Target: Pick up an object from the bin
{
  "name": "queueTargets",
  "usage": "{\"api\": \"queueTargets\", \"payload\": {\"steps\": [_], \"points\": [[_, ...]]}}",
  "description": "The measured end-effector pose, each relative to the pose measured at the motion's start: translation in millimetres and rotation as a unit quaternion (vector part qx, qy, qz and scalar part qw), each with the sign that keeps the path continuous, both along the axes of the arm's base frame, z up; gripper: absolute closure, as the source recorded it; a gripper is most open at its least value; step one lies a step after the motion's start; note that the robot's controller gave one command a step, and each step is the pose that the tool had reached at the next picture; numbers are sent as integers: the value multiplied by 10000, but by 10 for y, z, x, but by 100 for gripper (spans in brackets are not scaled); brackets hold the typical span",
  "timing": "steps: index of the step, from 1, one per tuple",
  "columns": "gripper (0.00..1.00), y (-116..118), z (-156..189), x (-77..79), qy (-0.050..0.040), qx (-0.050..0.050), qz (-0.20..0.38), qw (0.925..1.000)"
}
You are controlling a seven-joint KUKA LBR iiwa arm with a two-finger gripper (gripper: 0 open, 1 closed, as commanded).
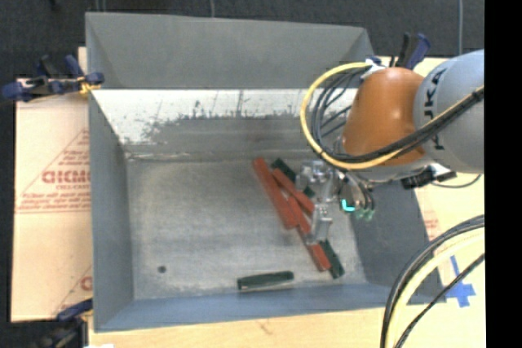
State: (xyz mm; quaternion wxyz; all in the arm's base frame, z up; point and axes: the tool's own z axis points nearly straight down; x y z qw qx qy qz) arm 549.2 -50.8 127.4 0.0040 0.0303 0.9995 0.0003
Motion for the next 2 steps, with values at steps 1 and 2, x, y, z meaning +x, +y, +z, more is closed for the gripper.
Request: {"api": "queueTargets", "payload": {"steps": [1, 2], "points": [[0, 25, -374, -236, 63, 7, -152, 9999], [0, 12, -406, -145, 13, 4, -698, 9976]]}}
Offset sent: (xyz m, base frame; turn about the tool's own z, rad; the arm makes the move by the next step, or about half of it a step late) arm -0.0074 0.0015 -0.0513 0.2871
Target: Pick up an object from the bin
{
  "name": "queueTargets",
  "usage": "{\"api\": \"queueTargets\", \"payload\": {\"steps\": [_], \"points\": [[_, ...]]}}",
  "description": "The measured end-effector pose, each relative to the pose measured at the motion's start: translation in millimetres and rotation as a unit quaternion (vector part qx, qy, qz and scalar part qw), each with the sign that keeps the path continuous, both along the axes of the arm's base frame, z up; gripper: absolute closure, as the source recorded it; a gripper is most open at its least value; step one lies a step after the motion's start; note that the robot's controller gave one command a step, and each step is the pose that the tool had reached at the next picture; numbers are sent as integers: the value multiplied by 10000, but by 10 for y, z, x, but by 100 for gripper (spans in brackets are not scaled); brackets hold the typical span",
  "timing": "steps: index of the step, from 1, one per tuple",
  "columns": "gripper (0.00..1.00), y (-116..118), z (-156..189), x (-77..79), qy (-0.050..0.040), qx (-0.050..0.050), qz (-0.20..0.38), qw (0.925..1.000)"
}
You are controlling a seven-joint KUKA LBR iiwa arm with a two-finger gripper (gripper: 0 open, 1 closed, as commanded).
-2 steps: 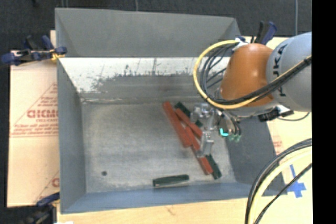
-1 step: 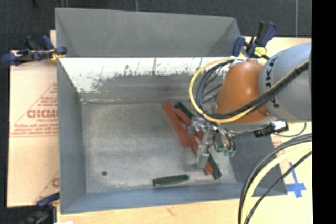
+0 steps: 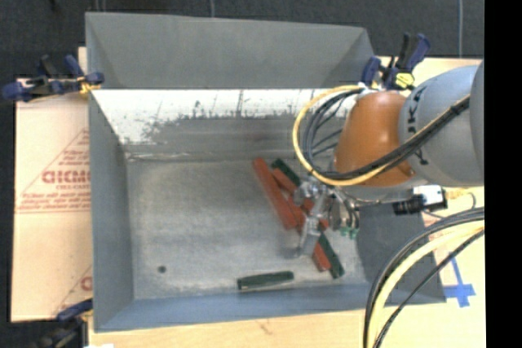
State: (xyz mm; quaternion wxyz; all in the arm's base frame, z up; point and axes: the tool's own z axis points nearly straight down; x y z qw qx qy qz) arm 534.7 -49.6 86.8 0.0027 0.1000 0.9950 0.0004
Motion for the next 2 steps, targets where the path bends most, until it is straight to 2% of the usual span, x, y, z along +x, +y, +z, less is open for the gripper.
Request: {"api": "queueTargets", "payload": {"steps": [1, 2], "points": [[0, -168, -80, 35, -8, -4, -241, 9997], [100, -475, -140, 414, -7, 19, -630, 9980]]}}
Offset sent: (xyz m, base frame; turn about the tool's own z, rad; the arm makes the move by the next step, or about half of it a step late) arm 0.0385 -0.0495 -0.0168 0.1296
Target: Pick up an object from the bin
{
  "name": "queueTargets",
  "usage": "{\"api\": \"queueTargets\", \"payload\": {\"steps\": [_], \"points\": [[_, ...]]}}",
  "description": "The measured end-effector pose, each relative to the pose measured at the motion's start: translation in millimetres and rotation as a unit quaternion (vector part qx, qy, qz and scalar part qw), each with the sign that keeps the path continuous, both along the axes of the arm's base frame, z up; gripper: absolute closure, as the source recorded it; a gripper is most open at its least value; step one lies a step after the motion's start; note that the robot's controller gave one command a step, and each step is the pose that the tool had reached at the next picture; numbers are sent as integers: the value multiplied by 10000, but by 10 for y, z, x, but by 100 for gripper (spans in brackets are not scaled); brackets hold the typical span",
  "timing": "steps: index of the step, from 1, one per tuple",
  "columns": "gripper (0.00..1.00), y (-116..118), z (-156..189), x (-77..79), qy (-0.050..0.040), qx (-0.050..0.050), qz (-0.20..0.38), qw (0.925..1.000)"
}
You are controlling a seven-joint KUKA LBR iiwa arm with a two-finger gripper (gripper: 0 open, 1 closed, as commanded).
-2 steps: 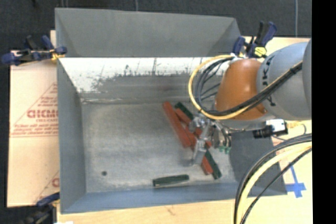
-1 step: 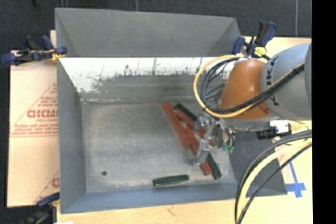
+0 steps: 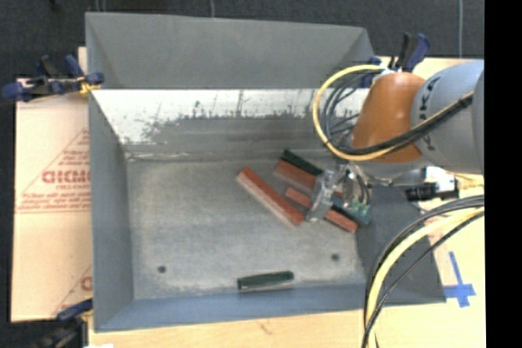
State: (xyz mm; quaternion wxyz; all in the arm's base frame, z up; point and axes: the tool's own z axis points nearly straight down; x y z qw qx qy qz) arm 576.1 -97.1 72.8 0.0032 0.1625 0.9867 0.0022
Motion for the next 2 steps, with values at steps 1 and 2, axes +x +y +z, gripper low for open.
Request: {"api": "queueTargets", "payload": {"steps": [1, 2], "points": [[0, -15, -15, -15, 20, -14, 9, 10000], [100, -12, -13, -12, 17, -12, 10, 10000]]}}
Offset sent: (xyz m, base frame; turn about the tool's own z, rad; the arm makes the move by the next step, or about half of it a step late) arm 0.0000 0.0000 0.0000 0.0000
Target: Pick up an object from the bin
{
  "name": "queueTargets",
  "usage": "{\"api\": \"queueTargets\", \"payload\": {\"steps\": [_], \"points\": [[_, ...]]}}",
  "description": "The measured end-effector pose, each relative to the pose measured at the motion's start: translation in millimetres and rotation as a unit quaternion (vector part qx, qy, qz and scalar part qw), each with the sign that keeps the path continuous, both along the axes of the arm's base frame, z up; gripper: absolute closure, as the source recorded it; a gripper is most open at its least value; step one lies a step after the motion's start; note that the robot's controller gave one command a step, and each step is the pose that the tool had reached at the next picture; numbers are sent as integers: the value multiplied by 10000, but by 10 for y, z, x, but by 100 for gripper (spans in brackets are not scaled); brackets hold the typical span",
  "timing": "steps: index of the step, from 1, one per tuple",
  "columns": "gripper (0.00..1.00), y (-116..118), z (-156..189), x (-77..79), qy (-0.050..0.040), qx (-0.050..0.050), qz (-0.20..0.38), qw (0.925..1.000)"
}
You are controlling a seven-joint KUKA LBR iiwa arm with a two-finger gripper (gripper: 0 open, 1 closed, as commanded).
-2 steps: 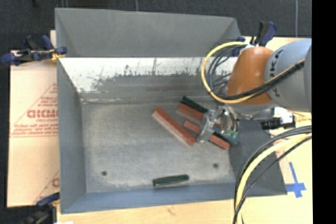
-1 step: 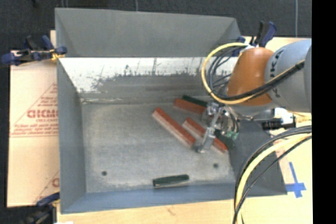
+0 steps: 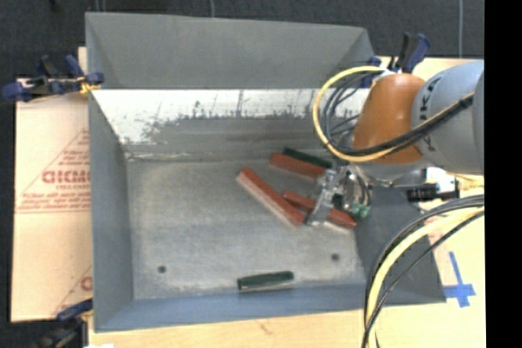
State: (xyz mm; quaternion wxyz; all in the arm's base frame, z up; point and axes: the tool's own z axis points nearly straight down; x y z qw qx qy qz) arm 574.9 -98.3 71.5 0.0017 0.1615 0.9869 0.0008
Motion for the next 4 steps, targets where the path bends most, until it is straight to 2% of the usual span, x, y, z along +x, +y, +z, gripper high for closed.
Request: {"api": "queueTargets", "payload": {"steps": [1, 2, 3, 4], "points": [[0, -9, -2, -3, 4, -9, 9, 10000], [100, -11, -3, -4, 6, -12, 15, 10000], [100, -11, -3, -4, 7, -12, 17, 10000], [100, -408, 1672, 111, -30, -26, 245, 9997]]}}
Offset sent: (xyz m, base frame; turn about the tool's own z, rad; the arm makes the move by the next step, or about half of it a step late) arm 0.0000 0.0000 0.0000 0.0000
